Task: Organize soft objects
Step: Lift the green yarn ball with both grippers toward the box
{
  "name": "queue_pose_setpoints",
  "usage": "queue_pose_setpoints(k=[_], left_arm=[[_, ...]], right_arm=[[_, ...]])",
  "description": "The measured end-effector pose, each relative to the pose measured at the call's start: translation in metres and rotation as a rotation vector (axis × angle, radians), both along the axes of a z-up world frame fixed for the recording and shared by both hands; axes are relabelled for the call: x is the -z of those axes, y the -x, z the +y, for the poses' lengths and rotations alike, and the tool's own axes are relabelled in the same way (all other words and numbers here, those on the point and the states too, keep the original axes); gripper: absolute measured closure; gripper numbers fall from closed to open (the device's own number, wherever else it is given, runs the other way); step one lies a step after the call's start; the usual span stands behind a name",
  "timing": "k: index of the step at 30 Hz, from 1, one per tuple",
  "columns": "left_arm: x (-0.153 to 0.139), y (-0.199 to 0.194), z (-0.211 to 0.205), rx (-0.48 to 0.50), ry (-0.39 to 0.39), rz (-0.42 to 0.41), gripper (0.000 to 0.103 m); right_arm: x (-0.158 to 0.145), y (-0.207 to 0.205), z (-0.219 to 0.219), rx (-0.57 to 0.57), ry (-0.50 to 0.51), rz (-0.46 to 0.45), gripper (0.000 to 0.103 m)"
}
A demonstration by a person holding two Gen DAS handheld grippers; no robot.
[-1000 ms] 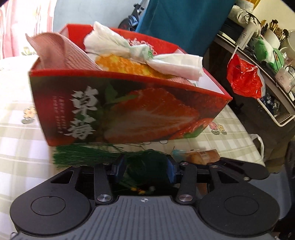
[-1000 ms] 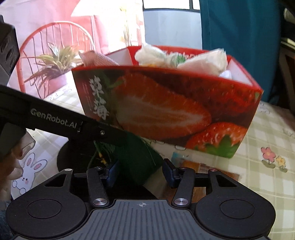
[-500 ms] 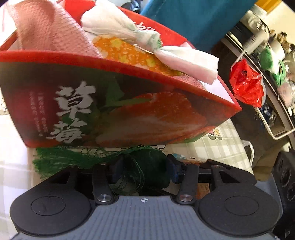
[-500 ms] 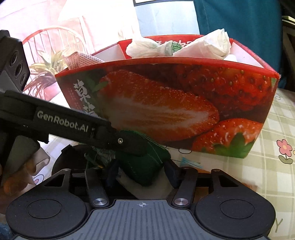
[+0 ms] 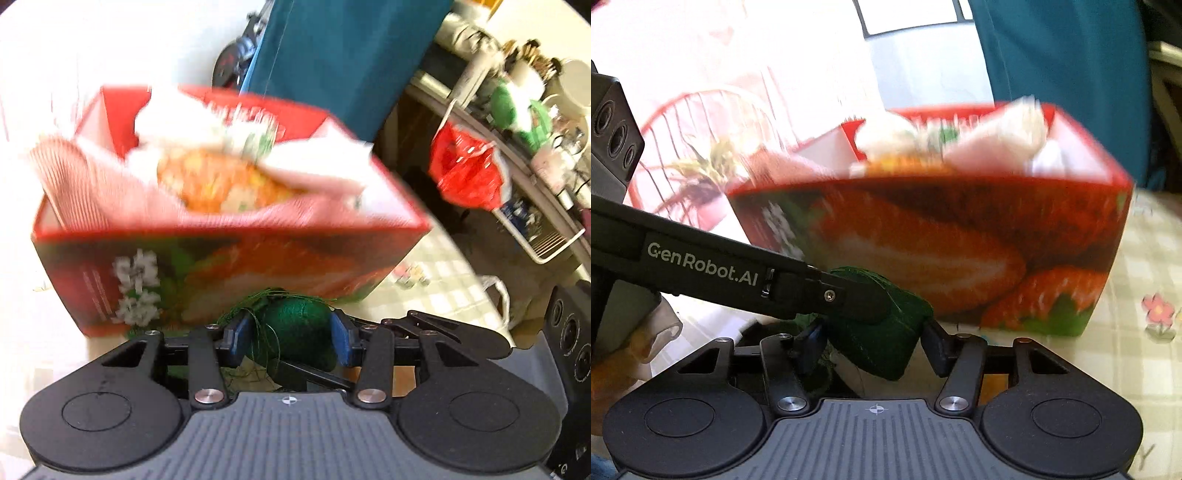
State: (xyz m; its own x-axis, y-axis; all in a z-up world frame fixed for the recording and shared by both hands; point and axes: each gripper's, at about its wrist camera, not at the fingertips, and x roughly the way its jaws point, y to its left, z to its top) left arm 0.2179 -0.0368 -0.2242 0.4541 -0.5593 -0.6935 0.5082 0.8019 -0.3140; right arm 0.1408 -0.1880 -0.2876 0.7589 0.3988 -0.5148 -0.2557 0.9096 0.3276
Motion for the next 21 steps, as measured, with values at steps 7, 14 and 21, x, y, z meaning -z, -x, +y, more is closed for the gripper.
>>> queue_pose_setpoints(k=[7, 14, 21], left_arm=[[-0.069, 0.029, 0.008, -0.007, 0.043, -0.136, 0.055], [-0.128, 0.070, 0.019, -0.003, 0.079, -0.278, 0.055], [-0.160, 0.081, 0.027, 0.008, 0.132, -0.336, 0.054]], right_arm=[[-0.059, 0.026, -0.003, 0.005, 0.013, -0.144, 0.051], [-0.126, 0.045, -0.015, -0.012, -0.048, -0.216, 0.051], [-0.176, 0.061, -0.014, -0.027, -0.008, -0.277, 0.051]])
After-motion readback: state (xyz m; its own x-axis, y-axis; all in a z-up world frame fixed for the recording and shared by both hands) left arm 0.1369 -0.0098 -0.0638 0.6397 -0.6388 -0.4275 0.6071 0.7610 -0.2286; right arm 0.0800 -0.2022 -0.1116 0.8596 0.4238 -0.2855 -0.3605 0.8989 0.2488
